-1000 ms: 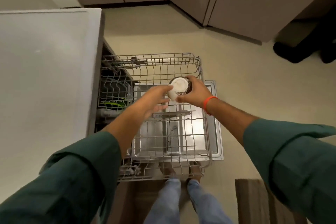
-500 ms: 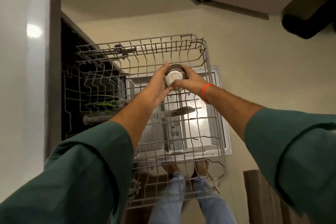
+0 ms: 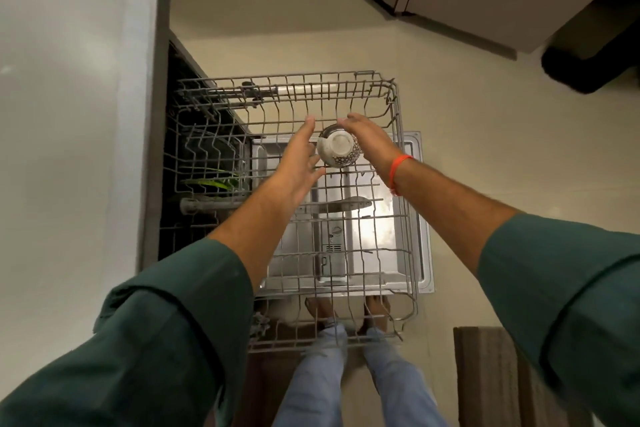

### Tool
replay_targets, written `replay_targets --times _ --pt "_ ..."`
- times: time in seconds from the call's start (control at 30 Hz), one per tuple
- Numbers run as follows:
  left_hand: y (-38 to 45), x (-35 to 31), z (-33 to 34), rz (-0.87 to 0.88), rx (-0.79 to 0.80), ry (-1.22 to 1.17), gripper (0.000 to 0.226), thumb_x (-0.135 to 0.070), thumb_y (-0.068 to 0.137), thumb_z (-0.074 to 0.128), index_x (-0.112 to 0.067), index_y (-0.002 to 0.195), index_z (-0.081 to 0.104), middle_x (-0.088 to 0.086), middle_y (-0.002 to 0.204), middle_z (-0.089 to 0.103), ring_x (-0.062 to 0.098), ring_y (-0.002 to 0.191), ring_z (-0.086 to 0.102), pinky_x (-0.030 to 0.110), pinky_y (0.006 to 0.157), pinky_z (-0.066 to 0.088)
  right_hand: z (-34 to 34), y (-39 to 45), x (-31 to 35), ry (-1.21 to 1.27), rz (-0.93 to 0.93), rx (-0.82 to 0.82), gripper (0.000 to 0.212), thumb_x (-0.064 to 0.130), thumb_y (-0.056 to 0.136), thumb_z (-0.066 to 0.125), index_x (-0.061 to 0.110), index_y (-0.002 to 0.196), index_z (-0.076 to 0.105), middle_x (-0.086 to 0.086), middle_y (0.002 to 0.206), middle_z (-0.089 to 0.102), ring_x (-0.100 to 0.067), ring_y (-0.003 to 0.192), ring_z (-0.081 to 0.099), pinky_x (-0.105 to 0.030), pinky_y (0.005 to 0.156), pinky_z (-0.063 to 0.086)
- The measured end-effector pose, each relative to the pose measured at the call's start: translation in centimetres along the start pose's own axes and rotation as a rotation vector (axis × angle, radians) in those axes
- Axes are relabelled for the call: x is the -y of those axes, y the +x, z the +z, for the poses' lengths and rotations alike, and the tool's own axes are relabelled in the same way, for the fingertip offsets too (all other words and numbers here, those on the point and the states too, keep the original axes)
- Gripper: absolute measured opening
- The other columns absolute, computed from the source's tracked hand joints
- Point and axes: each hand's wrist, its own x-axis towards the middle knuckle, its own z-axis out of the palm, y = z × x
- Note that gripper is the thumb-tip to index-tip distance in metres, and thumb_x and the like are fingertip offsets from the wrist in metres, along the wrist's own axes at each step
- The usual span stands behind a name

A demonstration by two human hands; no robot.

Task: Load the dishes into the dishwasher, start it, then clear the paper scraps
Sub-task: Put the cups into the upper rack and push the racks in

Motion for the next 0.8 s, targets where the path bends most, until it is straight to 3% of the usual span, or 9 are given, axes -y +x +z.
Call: replay_targets --times 0.1,0.3,0.43,0.53,0.8 --pt "-3.6 -0.1 -0.6 0.045 -0.032 -0.040 0.074 -0.062 0.098 0.047 -0.024 0.159 0.027 0.014 0.165 0.022 0.030 0.149 0.030 0.047 0.120 0.031 0.1 -2.7 1.5 -0.006 -0.040 0.001 0.065 0.052 0.095 0.054 0.024 0.151 0.038 0.003 0.157 0.036 -0.018 0.142 0.034 -0.038 0.113 0.028" --pt "-13.0 0.3 -1.5 0.161 -0.073 -0.127 0.072 -0.061 0.099 0.045 -0.025 0.159 0.029 0.014 0.165 0.023 0.030 0.149 0.031 0.046 0.120 0.033 0.9 -9.9 4.3 -0.105 -0.097 0.092 0.060 0.055 0.094 0.054 0.024 0.145 0.047 0.004 0.147 0.049 -0.016 0.133 0.045 -0.046 0.114 0.036" --pt "-19.3 1.2 -2.3 0.252 -0.128 -0.181 0.071 -0.061 0.098 0.048 -0.026 0.158 0.031 0.012 0.164 0.028 0.027 0.146 0.036 0.044 0.118 0.036 2.6 -14.4 6.2 -0.178 -0.123 0.168 0.041 0.053 0.092 0.059 0.030 0.126 0.059 0.012 0.127 0.057 -0.010 0.119 0.050 -0.041 0.110 0.040" --pt "-24.6 2.4 -3.5 0.340 -0.193 -0.206 0.070 -0.059 0.099 0.049 -0.026 0.158 0.032 0.008 0.163 0.031 0.023 0.144 0.041 0.038 0.114 0.041 4.8 -17.4 7.5 -0.217 -0.167 0.225 0.027 0.047 0.091 0.064 0.030 0.112 0.064 0.020 0.107 0.059 0.001 0.098 0.052 -0.032 0.100 0.044" --pt "-37.9 5.9 -10.2 0.505 -0.505 -0.381 0.064 -0.051 0.101 0.052 -0.023 0.156 0.035 0.006 0.160 0.036 0.022 0.140 0.046 0.044 0.116 0.039 13.9 -25.7 10.1 -0.411 -0.345 0.516 0.042 0.040 0.092 0.065 0.021 0.129 0.059 0.005 0.125 0.060 -0.008 0.110 0.056 -0.029 0.091 0.043"
